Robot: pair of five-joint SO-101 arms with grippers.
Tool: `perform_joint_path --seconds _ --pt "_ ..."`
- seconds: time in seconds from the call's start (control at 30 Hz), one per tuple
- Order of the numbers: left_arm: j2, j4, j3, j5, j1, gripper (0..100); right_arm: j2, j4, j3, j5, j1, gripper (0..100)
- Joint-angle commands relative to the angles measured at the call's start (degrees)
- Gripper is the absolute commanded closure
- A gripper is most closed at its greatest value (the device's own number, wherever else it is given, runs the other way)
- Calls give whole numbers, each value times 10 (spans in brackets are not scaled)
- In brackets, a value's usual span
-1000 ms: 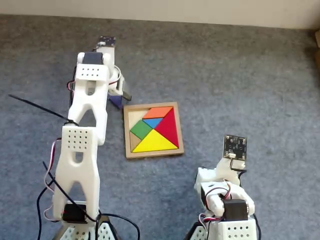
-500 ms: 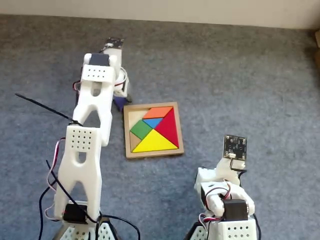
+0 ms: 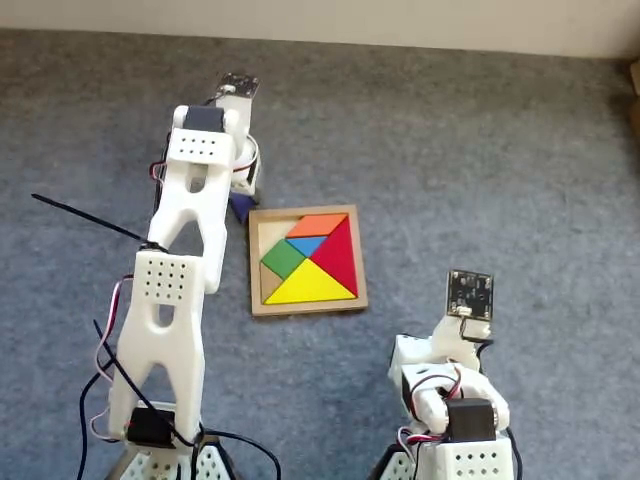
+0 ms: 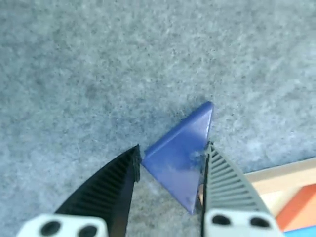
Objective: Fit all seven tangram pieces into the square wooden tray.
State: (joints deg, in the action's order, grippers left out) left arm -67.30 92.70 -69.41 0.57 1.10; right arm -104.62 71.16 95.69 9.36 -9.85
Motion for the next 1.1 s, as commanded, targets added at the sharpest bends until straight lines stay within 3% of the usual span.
perform_joint_path --seconds 0.0,1.07 --pt "40 4 -19 -5 -6 899 -9 5 69 4 6 993" --pt "115 82 -13 -6 -56 902 -7 5 68 4 3 993"
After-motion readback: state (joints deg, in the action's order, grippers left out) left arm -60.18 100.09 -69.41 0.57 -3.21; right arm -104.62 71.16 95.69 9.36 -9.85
